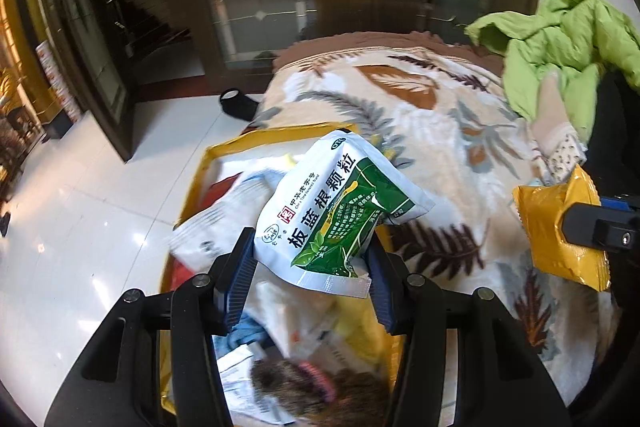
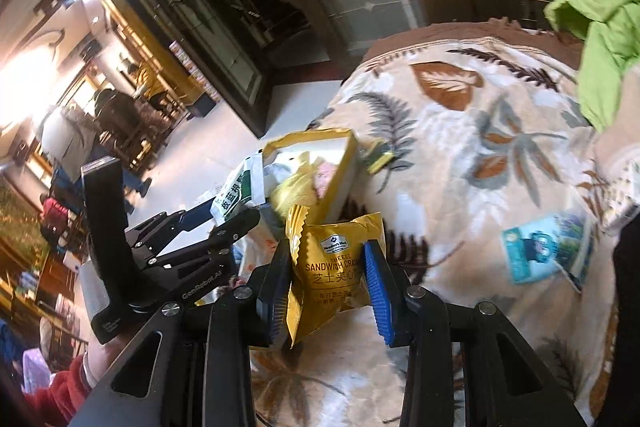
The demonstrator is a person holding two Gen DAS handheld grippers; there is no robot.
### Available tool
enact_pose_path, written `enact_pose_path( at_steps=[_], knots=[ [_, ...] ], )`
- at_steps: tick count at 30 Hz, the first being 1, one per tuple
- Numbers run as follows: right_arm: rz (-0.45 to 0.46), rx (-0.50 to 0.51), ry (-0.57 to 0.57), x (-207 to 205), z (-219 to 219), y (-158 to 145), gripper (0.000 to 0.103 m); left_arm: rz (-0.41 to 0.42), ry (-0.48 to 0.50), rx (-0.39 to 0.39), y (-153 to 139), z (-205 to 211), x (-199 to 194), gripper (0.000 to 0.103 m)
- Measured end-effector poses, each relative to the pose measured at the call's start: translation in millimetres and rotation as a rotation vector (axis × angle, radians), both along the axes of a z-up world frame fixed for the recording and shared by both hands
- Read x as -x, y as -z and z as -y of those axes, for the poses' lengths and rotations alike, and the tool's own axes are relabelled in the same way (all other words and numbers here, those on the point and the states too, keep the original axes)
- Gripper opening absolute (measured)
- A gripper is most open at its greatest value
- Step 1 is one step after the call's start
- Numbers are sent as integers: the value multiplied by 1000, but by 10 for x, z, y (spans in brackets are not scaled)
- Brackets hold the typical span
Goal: Organize soft objects
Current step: 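Carry the medicine sachet and yellow biscuit packet into the box and open both tools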
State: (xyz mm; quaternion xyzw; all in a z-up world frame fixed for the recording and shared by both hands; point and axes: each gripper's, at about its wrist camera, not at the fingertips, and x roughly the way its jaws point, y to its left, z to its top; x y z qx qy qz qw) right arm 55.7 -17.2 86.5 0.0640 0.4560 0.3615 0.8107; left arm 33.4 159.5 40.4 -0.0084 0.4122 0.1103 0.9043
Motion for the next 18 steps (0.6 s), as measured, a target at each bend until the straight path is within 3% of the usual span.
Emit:
enact_pose_path(
  at_steps=[18],
  knots=[
    [27,39,-129,18,-765,-20,37,6,-85,-20,44,-386,198,50]
  ],
)
